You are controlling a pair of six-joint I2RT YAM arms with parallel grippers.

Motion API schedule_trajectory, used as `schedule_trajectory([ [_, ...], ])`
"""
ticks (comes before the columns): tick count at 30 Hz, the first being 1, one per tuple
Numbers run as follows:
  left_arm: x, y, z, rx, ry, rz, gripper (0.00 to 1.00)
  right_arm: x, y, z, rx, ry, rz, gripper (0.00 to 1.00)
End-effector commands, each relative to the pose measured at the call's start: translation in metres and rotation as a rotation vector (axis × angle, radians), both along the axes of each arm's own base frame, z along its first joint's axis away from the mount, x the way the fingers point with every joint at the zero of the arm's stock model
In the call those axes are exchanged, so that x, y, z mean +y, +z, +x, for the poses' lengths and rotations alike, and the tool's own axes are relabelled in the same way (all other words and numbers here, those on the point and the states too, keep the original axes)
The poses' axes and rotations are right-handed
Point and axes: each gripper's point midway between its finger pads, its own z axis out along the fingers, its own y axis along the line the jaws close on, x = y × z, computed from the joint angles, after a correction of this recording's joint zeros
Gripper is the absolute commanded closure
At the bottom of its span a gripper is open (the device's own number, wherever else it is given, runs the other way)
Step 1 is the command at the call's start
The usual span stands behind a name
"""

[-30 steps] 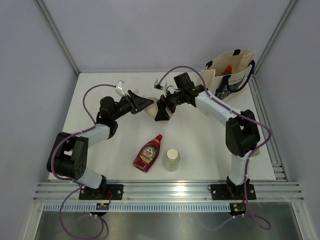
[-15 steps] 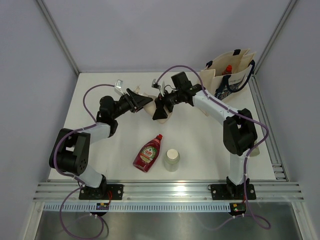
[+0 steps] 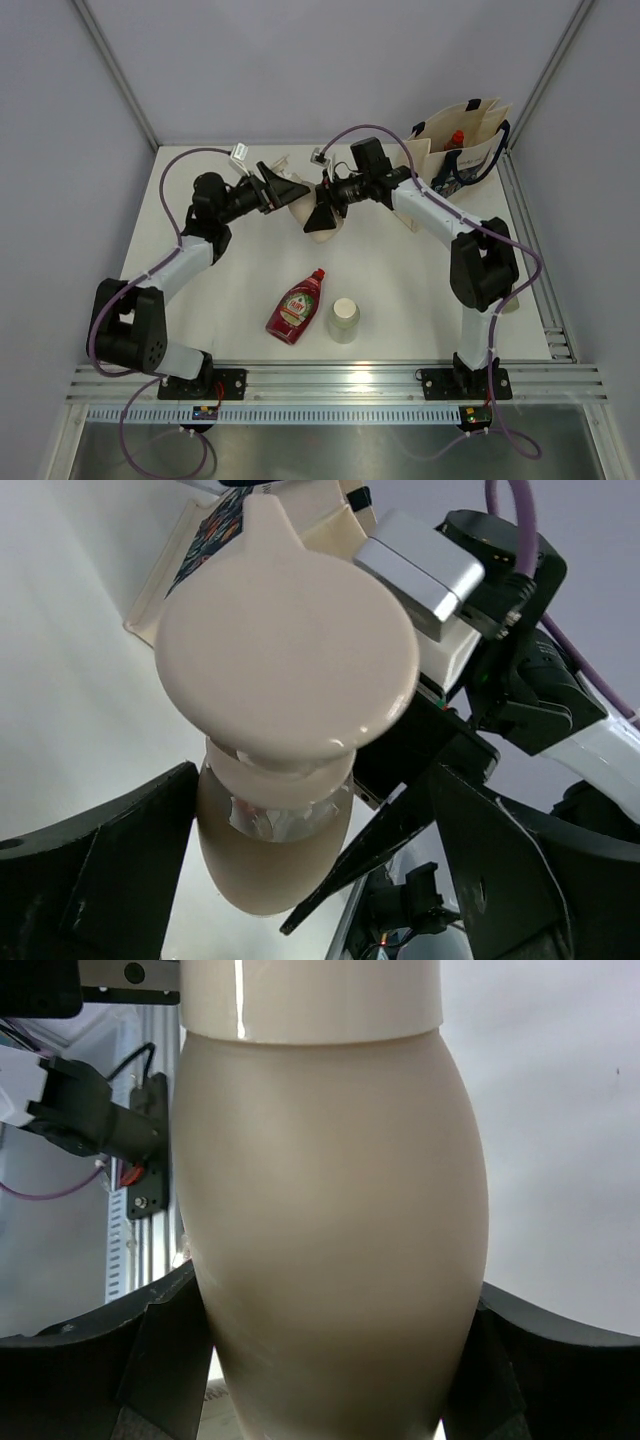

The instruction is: Place the personal care products into the canvas bag

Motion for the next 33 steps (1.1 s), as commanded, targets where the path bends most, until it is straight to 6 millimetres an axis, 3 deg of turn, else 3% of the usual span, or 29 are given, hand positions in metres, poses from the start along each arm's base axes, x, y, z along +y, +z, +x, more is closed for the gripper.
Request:
schedule_trajectory([
  [1,0.004,0.051,-0.013,-0.19,-0.026,0.103,0.01,-0.013,0.067,0.008,-0.076,-0.027,0.129,1.0],
  [6,0.02,0.045,-0.011,-0.199,0.023,0.31,0.01,-0.035,0.106,0.021,-0.096,-0.078,0.187,1.0],
  [13,0.034,0.034,-0.019,-0.207,0.044,0.417,0.01,-0.066,0.162,0.034,-0.143,-0.137,0.25,1.0],
  [18,0.051,0.017,-0.029,-0.232,0.078,0.534,0.01,-0.101,0.22,0.051,-0.219,-0.265,0.286,1.0],
  [21,0.061,0.002,-0.037,-0.226,0.099,0.597,0.01,-0.139,0.251,0.074,-0.264,-0.432,0.292,1.0],
  [22,0.063,-0.002,-0.04,-0.226,0.099,0.608,0.01,-0.165,0.261,0.091,-0.295,-0.555,0.284,1.0],
  [24,0.066,-0.014,-0.048,-0.212,0.101,0.616,0.01,-0.195,0.266,0.11,-0.293,-0.709,0.273,1.0],
  [26,0.067,-0.02,-0.053,-0.201,0.103,0.614,0.01,-0.241,0.265,0.134,-0.303,-0.945,0.241,1.0],
  [28,0.069,-0.028,-0.058,-0.192,0.11,0.605,0.01,-0.27,0.257,0.148,-0.309,-1.133,0.208,1.0],
  [31,0.07,-0.035,-0.063,-0.186,0.123,0.591,0.01,-0.33,0.246,0.164,-0.313,-1.443,0.182,1.0],
  [33,0.07,-0.038,-0.064,-0.183,0.123,0.591,0.01,-0.344,0.239,0.171,-0.304,-1.537,0.184,1.0],
])
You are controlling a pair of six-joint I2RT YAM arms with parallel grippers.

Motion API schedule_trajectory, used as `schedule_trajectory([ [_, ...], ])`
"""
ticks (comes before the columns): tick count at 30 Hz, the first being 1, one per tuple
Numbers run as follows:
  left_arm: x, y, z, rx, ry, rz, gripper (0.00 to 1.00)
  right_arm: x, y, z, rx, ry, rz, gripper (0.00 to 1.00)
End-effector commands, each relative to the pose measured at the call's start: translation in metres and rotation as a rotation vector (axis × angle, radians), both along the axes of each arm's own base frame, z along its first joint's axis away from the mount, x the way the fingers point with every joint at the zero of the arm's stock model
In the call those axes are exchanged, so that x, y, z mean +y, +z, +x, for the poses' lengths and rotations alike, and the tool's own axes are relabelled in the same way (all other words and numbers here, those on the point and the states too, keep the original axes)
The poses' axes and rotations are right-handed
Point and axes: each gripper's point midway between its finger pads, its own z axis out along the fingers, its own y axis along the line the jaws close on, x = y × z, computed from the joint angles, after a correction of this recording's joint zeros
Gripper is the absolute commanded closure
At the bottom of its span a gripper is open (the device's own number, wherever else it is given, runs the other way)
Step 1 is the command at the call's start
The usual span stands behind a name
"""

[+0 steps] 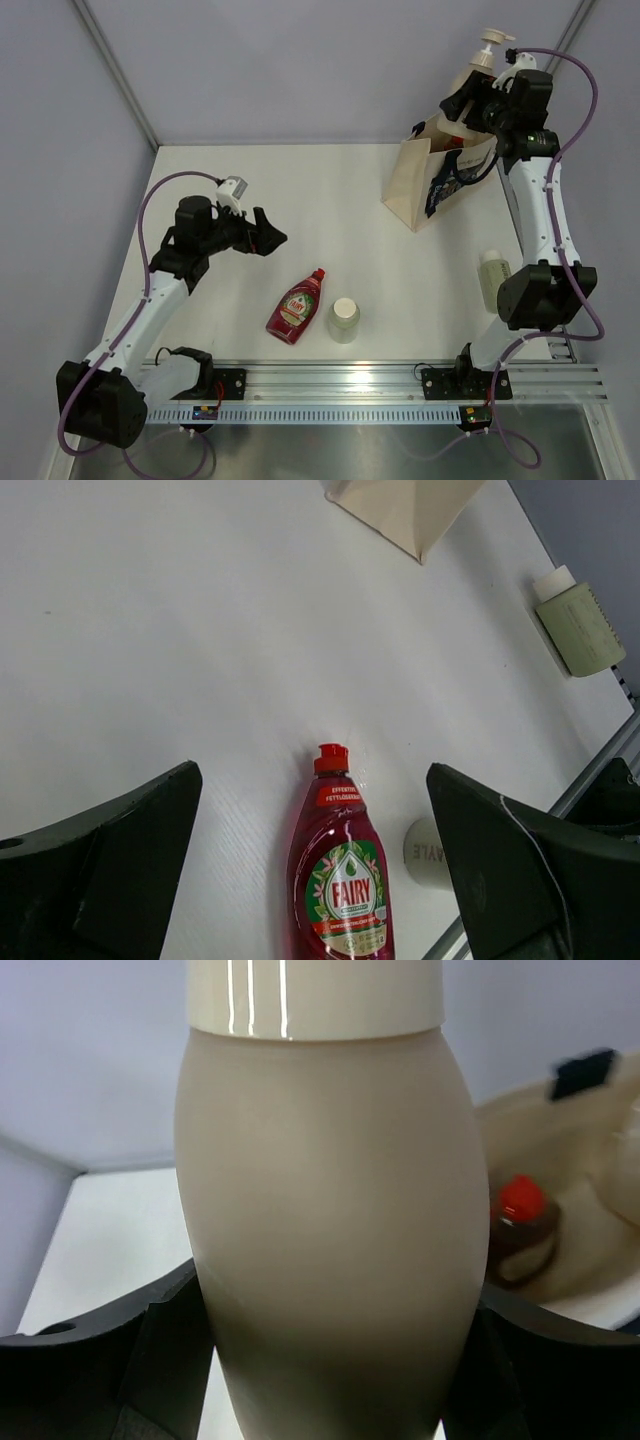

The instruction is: Place the personal care products into the canvas bag

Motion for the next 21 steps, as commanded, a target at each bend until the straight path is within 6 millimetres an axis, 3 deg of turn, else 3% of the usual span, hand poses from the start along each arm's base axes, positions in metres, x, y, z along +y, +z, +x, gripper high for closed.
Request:
schedule_trajectory([
  [1,0.004,0.008,0.005,-0.064,0.028,-0.009,0.01,-0.043,0.034,0.013,-0.128,-0.321,0.026,1.0],
  [6,0.004,0.005,0.004,-0.058,0.026,-0.003,0.01,-0.055,0.01,0.039,-0.078,-0.408,0.076,1.0],
  [10,0.007,0.0,0.001,-0.047,0.026,0.022,0.01,-0.052,-0.02,0.062,0.013,-0.425,0.148,1.0],
  [16,0.011,-0.008,-0.007,-0.033,0.042,0.024,0.01,-0.035,-0.044,0.072,0.091,-0.367,0.228,1.0],
  [21,0.011,-0.012,-0.009,-0.019,0.046,0.018,0.01,-0.019,-0.076,0.067,0.201,-0.329,0.301,1.0],
])
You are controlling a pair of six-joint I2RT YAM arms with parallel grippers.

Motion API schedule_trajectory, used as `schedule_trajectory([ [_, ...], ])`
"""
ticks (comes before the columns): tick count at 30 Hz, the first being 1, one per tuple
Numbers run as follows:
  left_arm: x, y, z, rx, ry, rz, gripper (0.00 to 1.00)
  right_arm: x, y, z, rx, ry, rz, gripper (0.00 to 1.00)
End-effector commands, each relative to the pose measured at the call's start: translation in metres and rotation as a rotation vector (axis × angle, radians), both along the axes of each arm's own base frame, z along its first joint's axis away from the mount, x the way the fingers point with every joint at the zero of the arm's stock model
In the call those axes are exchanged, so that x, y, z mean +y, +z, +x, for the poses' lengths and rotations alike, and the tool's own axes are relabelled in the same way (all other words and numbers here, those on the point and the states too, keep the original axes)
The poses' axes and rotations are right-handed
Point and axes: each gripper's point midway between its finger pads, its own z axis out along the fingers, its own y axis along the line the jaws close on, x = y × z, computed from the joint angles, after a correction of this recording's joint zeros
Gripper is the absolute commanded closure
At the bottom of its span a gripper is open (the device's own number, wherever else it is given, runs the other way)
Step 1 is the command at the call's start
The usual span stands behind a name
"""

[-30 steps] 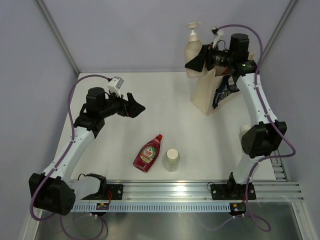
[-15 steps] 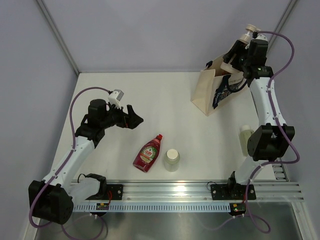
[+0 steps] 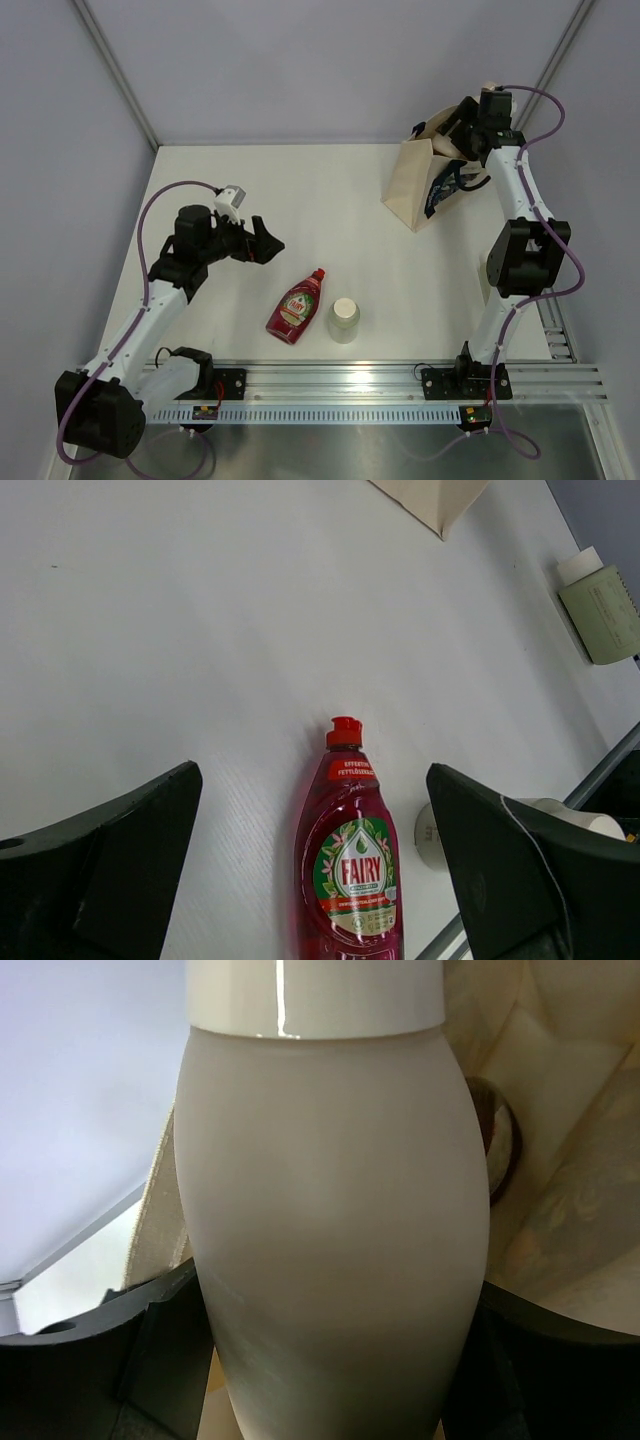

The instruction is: Place the personal care products into the canvas bag

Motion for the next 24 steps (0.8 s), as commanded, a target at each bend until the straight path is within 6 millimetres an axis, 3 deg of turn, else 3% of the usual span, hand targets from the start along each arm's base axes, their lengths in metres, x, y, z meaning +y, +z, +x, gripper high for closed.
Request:
schedule_trajectory([
  [1,0.002,0.008,0.004,-0.045,0.016,-0.006,0.01,0.022,0.059,0.009,-0.159,0.03,0.117,1.0],
  [5,0.001,0.006,0.004,-0.03,0.006,-0.002,0.01,0.029,0.031,0.013,-0.103,0.047,0.148,0.94],
  [11,0.0,-0.007,-0.002,0.017,-0.012,0.003,0.01,0.033,-0.001,0.019,-0.045,0.063,0.162,0.76],
  [15,-0.001,-0.012,-0.004,0.032,-0.009,-0.007,0.01,0.032,-0.018,0.023,-0.021,0.066,0.142,0.57],
  [19,-0.001,-0.017,-0.006,0.049,-0.003,-0.016,0.01,0.032,-0.031,0.027,-0.011,0.095,0.114,0.26],
  [24,-0.003,-0.022,-0.008,0.067,-0.015,-0.002,0.01,0.034,-0.023,0.028,-0.041,0.142,0.082,0.05],
])
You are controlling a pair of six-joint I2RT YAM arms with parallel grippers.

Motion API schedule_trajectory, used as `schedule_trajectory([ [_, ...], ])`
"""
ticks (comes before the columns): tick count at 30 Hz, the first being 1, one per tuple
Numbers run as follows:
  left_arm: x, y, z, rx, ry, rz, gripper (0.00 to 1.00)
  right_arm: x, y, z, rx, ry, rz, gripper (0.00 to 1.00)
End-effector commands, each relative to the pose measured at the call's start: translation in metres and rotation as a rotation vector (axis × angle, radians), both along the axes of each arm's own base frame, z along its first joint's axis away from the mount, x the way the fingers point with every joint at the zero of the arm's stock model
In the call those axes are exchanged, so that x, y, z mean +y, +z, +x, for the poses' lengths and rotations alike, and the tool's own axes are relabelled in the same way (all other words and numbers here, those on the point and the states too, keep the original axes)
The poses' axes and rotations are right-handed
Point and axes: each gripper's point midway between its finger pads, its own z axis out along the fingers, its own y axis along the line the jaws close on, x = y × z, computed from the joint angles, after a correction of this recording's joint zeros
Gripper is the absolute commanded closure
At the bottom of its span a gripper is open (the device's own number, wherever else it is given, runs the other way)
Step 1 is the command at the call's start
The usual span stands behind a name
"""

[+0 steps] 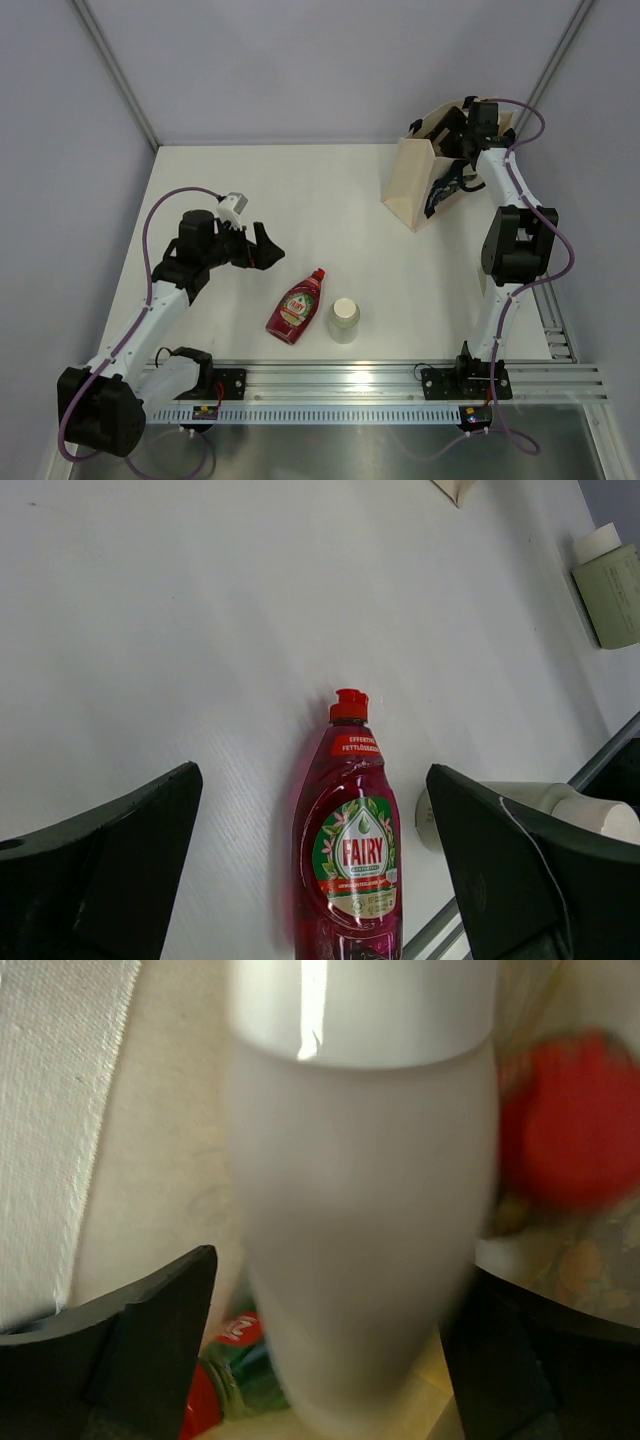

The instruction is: Place the personal care products into the canvas bag

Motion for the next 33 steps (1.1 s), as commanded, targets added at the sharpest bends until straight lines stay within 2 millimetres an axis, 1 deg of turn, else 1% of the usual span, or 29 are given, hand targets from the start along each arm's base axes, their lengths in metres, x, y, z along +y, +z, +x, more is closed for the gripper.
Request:
schedule_trajectory([
  [1,-0.006,0.0,-0.001,-0.002,-0.027,-0.005,0.01,0.015,0.034,0.009,-0.121,0.092,-0.026,0.04],
  [2,-0.007,-0.001,-0.001,-0.001,-0.029,-0.002,0.01,0.014,0.038,0.009,-0.13,0.098,-0.032,0.01],
  [3,-0.008,-0.003,-0.002,0.006,-0.031,0.002,0.01,0.014,0.04,0.008,-0.134,0.106,-0.037,0.0],
  [7,-0.015,-0.009,-0.005,0.017,-0.053,0.025,0.01,0.014,0.063,-0.002,-0.183,0.145,-0.066,0.0],
  [8,-0.016,-0.013,-0.005,0.026,-0.052,0.039,0.01,0.015,0.073,-0.003,-0.215,0.162,-0.069,0.01],
  [9,-0.016,-0.015,-0.005,0.027,-0.056,0.048,0.01,0.017,0.088,-0.012,-0.251,0.203,-0.071,0.0],
  [11,-0.019,-0.017,-0.007,0.028,-0.065,0.071,0.01,0.017,0.107,-0.02,-0.31,0.249,-0.086,0.01],
  [12,-0.02,-0.02,-0.007,0.035,-0.068,0.08,0.01,0.026,0.124,-0.033,-0.354,0.325,-0.073,0.01],
  [13,-0.023,-0.022,-0.009,0.036,-0.081,0.095,0.01,0.025,0.132,-0.039,-0.391,0.377,-0.107,0.0],
  [14,-0.022,-0.022,-0.007,0.03,-0.071,0.112,0.01,0.035,0.144,-0.051,-0.441,0.474,-0.101,0.01],
  [15,-0.023,-0.026,-0.007,0.04,-0.076,0.125,0.01,0.037,0.159,-0.063,-0.498,0.538,-0.164,0.01],
  [16,-0.026,-0.029,-0.01,0.052,-0.088,0.138,0.01,0.036,0.163,-0.072,-0.509,0.579,-0.182,0.01],
  [17,-0.024,-0.032,-0.008,0.057,-0.075,0.16,0.01,0.038,0.169,-0.08,-0.533,0.618,-0.218,0.01],
  [18,-0.025,-0.035,-0.007,0.065,-0.079,0.178,0.01,0.041,0.182,-0.094,-0.598,0.691,-0.308,0.0],
  [19,-0.03,-0.039,-0.01,0.073,-0.094,0.194,0.01,0.043,0.181,-0.105,-0.601,0.738,-0.348,0.0],
  [20,-0.03,-0.041,-0.009,0.075,-0.086,0.212,0.01,0.049,0.185,-0.116,-0.633,0.809,-0.379,0.01],
  [21,-0.037,-0.04,-0.011,0.071,-0.106,0.219,0.01,0.051,0.192,-0.128,-0.686,0.879,-0.462,0.01],
  [22,-0.038,-0.047,-0.01,0.085,-0.104,0.249,0.01,0.057,0.184,-0.144,-0.666,0.948,-0.455,0.01],
  [23,-0.042,-0.05,-0.011,0.088,-0.114,0.265,0.01,0.07,0.185,-0.164,-0.722,1.064,-0.435,0.0],
  [24,-0.046,-0.048,-0.009,0.082,-0.121,0.275,0.01,0.074,0.185,-0.18,-0.788,1.15,-0.512,0.0],
  [25,-0.052,-0.057,-0.012,0.106,-0.138,0.295,0.01,0.08,0.173,-0.2,-0.758,1.214,-0.464,0.01],
  [26,-0.053,-0.059,-0.01,0.113,-0.134,0.311,0.01,0.085,0.171,-0.211,-0.776,1.257,-0.448,0.01],
  [28,-0.062,-0.065,-0.011,0.134,-0.159,0.347,0.01,0.089,0.16,-0.227,-0.736,1.292,-0.41,0.01],
  [30,-0.069,-0.067,-0.012,0.139,-0.188,0.368,0.01,0.091,0.151,-0.237,-0.706,1.299,-0.373,0.0],
  [31,-0.074,-0.069,-0.018,0.151,-0.216,0.382,0.01,0.092,0.149,-0.238,-0.706,1.296,-0.37,0.01],
  [32,-0.079,-0.071,-0.018,0.163,-0.233,0.393,0.01,0.093,0.147,-0.241,-0.705,1.295,-0.355,0.01],
  [33,-0.08,-0.075,-0.025,0.183,-0.265,0.411,0.01,0.094,0.142,-0.247,-0.689,1.289,-0.328,0.0],
])
